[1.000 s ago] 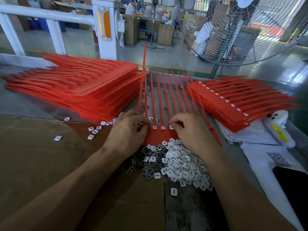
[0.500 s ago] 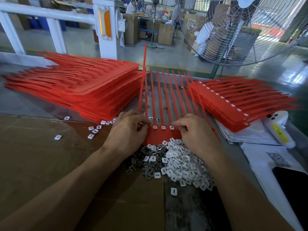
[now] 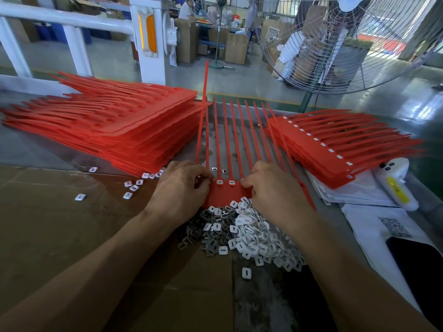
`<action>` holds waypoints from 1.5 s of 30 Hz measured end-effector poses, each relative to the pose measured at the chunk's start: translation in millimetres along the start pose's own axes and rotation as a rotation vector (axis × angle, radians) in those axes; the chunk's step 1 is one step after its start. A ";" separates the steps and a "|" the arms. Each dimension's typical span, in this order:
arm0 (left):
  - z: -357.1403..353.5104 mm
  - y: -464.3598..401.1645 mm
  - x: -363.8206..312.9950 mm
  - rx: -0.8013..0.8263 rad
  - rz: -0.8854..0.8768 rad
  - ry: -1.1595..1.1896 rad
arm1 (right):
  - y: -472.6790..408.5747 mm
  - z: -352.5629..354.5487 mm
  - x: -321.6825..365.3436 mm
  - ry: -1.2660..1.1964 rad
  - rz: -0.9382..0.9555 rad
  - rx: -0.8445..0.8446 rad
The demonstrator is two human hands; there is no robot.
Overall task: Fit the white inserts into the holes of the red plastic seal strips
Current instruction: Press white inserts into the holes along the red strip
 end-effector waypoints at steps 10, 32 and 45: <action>-1.3 -0.1 1.3 -0.010 -0.009 0.006 | 10.5 1.5 -15.2 -0.227 0.003 0.015; -2.5 -1.7 2.8 -0.007 0.012 0.028 | 19.6 8.1 -17.3 -0.559 -0.069 0.119; -3.5 -0.8 4.7 -0.001 0.001 0.013 | 7.8 -2.1 -55.5 -0.530 -0.401 -0.209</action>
Point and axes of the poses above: each hand's wrist, its own y-axis away from the middle knuckle, its own z-axis out of the back of the hand, x = y × z, the point moved 5 cm from there along -y, towards the middle knuckle, and after that the axes turned 15 degrees about -x, right-handed, at the moved point
